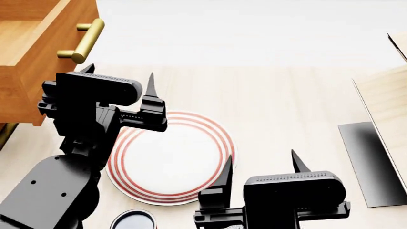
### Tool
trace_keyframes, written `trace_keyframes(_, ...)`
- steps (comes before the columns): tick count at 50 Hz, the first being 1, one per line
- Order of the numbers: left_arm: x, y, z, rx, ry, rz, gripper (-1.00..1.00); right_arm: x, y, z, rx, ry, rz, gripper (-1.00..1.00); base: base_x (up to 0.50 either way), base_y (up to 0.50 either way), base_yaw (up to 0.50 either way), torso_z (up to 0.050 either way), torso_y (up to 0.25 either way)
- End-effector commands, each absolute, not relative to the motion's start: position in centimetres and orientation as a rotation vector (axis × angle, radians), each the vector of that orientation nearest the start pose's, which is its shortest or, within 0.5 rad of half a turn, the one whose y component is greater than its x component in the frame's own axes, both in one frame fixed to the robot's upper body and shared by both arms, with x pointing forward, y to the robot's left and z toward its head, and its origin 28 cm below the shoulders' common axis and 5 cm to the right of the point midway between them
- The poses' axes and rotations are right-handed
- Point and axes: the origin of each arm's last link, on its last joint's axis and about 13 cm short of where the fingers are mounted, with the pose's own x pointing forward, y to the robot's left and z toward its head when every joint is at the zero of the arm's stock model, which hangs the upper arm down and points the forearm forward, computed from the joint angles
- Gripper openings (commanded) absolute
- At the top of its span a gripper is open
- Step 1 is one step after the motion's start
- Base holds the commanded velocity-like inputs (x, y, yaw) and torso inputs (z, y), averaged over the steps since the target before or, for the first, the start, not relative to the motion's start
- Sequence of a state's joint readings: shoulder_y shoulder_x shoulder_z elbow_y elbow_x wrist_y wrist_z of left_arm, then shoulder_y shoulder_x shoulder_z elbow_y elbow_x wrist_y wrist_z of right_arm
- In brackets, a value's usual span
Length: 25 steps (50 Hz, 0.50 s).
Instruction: Close the top drawer of the cabinet.
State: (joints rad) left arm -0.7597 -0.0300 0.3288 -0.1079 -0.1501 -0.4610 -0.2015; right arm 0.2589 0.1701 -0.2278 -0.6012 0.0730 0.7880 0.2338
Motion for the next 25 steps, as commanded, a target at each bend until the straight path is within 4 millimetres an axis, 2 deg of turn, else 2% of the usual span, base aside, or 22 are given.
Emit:
trace_keyframes(1, 38.0, 14.8, 18.2, 0.108, -0.145, -0.078, 1.0, 22.7, -7.9, 12.7, -0.176, -0.047, 0.027, 1.0, 0.0, 0.0, 0.0, 0.0, 0.0)
trace_keyframes(5, 37.6, 14.9, 18.3, 0.103, -0.145, -0.087, 1.0, 22.6, -8.1, 12.9, -0.18, -0.05, 0.025, 1.0, 0.0, 0.0, 0.0, 0.0, 0.0)
trace_keyframes(12, 38.1, 16.3, 18.7, 0.105, -0.147, -0.049, 1.0, 22.8, -8.2, 12.7, -0.184, -0.046, 0.02, 1.0, 0.0, 0.0, 0.0, 0.0, 0.0)
trace_keyframes(18, 38.6, 18.5, 20.0, 0.102, -0.157, 0.045, 1.0, 22.8, -8.1, 12.3, -0.187, -0.038, 0.023, 1.0, 0.0, 0.0, 0.0, 0.0, 0.002)
trace_keyframes(25, 39.2, 20.5, 20.1, 0.091, -0.132, 0.127, 1.0, 22.7, -7.8, 12.2, -0.19, -0.035, 0.028, 1.0, 0.0, 0.0, 0.0, 0.0, 0.0)
